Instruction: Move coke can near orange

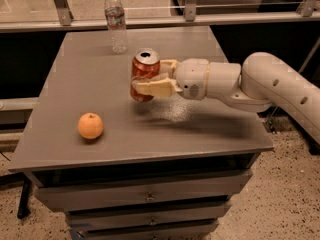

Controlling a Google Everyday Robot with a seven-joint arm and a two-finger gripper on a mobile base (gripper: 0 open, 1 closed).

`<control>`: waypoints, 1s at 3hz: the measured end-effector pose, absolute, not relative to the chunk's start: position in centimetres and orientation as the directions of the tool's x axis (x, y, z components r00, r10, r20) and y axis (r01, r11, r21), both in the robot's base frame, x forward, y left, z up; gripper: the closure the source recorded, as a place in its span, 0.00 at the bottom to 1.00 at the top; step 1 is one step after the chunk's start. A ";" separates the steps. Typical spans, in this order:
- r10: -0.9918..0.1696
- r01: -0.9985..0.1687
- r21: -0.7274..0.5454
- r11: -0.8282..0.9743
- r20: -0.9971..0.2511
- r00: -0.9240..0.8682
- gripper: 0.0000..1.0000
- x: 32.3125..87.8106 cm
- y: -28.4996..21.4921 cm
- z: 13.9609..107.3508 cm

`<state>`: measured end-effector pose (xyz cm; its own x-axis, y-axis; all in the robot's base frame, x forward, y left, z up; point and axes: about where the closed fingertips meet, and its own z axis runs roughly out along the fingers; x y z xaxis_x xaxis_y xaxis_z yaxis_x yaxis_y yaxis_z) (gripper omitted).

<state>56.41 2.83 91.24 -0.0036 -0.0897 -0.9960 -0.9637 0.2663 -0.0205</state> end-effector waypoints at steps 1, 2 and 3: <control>-0.110 -0.977 -0.037 0.208 -0.994 0.014 1.00 55.2 5.9 90.5; -0.136 -0.985 -0.033 0.172 -0.991 0.009 1.00 54.4 7.6 89.4; -0.151 -0.990 -0.021 0.142 -0.988 -0.001 1.00 53.8 9.0 88.5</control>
Offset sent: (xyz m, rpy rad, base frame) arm -0.0272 0.0633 -0.0344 -0.0772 0.0127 0.1281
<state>53.78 8.98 88.54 -0.0010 -0.1514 -0.9885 -0.9896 0.1423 -0.0208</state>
